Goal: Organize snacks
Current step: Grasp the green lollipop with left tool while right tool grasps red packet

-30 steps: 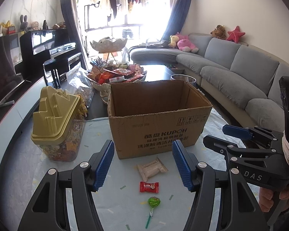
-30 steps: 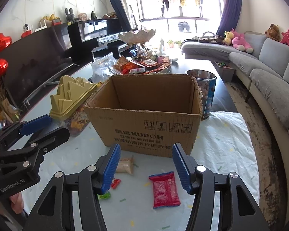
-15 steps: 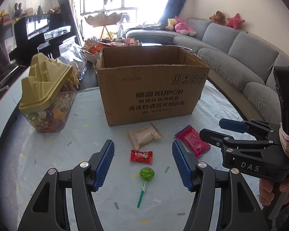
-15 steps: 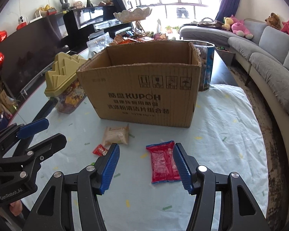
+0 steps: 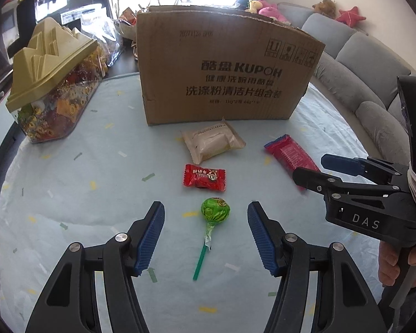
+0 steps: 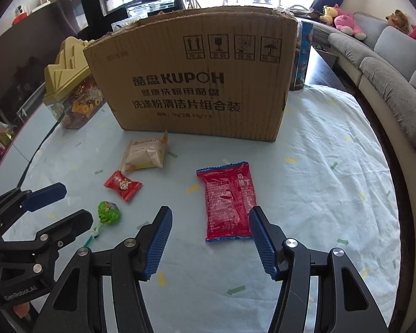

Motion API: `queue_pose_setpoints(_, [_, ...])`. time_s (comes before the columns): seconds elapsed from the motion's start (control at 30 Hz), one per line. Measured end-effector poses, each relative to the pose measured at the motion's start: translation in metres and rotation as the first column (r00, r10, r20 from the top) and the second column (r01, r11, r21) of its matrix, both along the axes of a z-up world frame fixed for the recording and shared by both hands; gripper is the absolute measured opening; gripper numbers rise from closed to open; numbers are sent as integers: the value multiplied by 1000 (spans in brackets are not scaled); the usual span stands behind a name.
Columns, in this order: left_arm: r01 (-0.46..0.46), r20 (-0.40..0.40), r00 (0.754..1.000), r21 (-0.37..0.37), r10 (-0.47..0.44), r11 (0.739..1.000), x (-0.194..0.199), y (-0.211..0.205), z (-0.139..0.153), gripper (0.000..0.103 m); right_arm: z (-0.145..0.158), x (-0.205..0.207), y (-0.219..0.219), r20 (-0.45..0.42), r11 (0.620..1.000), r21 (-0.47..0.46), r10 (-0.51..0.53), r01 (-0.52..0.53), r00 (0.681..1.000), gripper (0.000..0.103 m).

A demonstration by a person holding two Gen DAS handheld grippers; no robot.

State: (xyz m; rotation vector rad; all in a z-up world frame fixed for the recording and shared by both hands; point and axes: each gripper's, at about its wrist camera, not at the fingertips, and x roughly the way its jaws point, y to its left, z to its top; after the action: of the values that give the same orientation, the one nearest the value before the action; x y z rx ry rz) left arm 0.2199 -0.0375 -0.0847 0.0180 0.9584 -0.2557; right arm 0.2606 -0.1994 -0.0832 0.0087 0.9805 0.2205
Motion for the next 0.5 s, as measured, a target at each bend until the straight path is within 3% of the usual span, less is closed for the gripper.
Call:
queue_pose_setpoints(0.23, [10,-42,999,-4,-11,1000,7,-4,-16,61,-14,7,-1,-34,1000,-17,-3,2,999,59])
queue_pose_setpoints(0.5, [30,-67,997,-14,-31,999,17,-13,-25,52,-17,19,-4,-30,999,-35,-14,13,999,59])
